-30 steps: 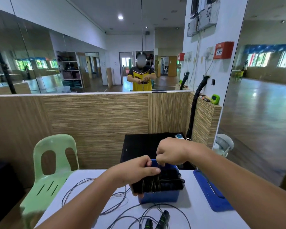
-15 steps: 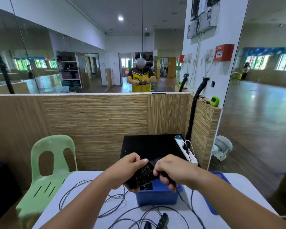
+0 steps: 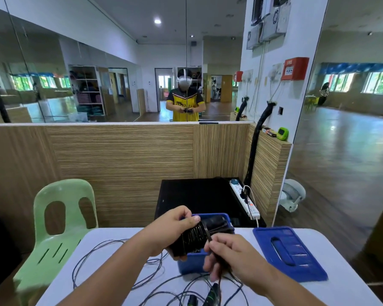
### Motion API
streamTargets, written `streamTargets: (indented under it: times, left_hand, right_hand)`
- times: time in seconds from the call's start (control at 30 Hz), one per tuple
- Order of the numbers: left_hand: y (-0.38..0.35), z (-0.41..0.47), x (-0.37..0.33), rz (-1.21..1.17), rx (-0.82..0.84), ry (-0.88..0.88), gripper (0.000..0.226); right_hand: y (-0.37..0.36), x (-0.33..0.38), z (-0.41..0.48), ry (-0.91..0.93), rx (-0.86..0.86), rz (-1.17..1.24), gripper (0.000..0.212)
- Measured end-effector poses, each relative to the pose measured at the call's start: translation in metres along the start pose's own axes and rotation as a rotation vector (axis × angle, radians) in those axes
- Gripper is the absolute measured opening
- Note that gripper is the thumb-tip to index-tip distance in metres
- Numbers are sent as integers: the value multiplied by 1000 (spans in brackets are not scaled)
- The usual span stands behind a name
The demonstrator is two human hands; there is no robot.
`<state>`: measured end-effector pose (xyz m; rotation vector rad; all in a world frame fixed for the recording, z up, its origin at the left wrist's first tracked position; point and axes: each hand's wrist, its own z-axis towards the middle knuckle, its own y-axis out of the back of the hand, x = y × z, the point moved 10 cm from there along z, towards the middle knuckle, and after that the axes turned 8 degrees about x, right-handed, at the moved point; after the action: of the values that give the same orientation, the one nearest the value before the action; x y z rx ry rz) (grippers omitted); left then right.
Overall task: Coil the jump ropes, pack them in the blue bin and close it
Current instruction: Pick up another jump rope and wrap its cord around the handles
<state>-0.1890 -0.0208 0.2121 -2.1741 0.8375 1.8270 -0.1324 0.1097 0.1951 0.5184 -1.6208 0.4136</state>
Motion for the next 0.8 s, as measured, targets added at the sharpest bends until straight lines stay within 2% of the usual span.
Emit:
streamTargets:
  times: [0.33, 0.57, 0.8]
  left_hand:
    - [1, 5, -6, -14, 8, -12, 28]
    - [4, 4, -12, -160, 21, -52, 19]
    - [-7, -7, -35, -225, 139, -67, 19]
  right_hand:
    - [21, -19, -3, -14, -211, 131, 30]
    - [13, -20, -5, 5, -35, 22, 20]
    - [20, -41, -1, -78, 25, -70, 35]
